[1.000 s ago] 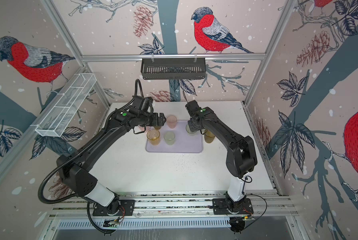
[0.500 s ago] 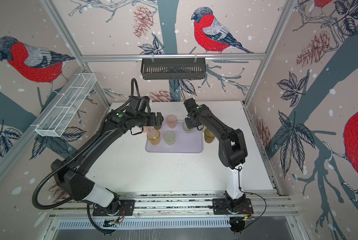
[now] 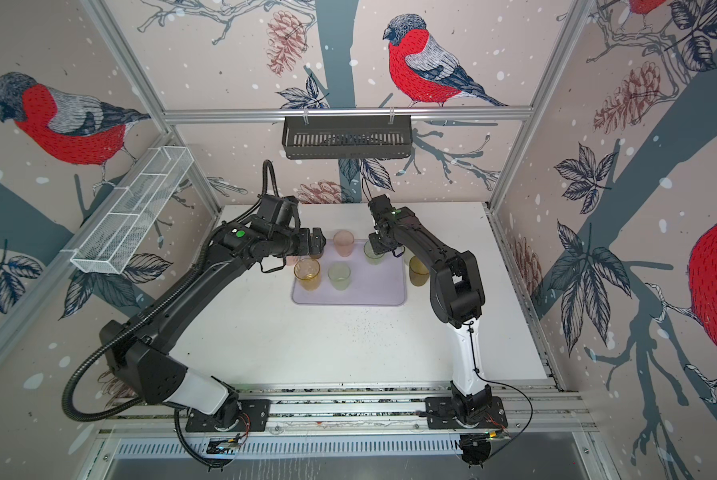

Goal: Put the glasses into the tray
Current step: 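Lower the clear green glass onto the tray beside the pink glass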

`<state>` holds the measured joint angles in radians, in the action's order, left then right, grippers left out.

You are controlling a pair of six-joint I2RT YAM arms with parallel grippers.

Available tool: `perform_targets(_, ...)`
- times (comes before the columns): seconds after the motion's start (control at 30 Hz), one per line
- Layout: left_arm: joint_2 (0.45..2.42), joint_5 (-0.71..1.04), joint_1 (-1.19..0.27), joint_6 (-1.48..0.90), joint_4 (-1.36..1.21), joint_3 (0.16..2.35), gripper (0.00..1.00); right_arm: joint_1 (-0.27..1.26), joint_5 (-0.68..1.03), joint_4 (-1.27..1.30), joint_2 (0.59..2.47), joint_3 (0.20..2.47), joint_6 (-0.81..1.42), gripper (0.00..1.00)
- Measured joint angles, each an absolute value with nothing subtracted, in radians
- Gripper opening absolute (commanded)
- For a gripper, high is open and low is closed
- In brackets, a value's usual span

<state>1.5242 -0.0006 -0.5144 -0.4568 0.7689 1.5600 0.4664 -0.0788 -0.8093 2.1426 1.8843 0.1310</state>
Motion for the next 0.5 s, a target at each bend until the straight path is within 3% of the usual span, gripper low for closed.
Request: perform_targets(0.5, 1.525, -0.001, -0.514, -0.471, 0.769, 1.552, 0.99, 0.458, -0.052, -0.813, 2.263, 2.035, 0.128, 0.02)
